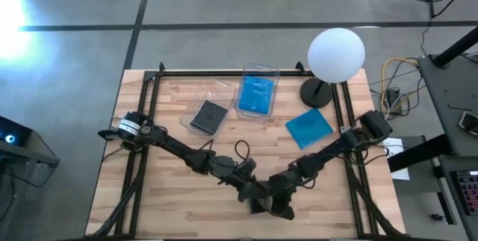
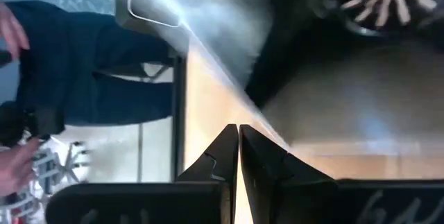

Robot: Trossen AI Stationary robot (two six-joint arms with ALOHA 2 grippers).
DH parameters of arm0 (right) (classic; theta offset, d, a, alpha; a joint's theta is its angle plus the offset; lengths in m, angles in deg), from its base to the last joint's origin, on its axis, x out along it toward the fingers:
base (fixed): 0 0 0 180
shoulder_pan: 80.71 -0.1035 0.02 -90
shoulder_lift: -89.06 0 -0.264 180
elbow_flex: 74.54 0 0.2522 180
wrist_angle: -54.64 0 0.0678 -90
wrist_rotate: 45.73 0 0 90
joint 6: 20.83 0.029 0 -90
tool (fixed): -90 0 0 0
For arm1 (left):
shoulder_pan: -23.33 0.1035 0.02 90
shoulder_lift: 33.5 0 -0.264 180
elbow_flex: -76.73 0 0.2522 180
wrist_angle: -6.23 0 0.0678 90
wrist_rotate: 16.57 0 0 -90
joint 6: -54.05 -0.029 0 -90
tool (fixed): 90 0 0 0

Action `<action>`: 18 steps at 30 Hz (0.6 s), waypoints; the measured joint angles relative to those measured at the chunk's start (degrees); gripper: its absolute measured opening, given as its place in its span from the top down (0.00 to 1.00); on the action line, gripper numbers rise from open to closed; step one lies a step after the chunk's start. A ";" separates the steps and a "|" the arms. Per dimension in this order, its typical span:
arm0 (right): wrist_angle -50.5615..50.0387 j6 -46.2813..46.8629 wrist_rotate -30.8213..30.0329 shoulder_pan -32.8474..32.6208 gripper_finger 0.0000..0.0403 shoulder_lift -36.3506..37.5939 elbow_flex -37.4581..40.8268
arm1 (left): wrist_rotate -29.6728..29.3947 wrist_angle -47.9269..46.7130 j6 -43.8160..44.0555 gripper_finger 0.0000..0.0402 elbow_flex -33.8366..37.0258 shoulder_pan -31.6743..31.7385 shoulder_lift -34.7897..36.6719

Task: Pick & place jewel cases by type
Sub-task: Put the black cd case into the left transparent bin

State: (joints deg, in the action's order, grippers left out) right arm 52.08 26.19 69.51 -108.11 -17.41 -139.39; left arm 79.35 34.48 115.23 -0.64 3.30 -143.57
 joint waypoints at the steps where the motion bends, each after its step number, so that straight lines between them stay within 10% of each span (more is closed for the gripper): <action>1: 0.54 0.53 0.01 -0.02 0.97 0.00 0.00 | -0.06 0.04 -0.38 0.67 -0.21 -0.02 -0.11; 13: -0.22 3.39 -7.45 0.33 0.97 2.52 1.97 | 0.04 -6.93 -3.03 0.67 -0.02 -0.41 -0.30; 18: -4.91 3.39 -8.05 -0.17 0.97 3.19 2.33 | -3.06 -32.65 -5.75 0.67 0.13 -1.71 2.77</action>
State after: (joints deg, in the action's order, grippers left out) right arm 47.17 29.58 61.45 -108.29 -14.22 -137.05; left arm 76.30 1.83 109.48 -0.51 1.59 -140.80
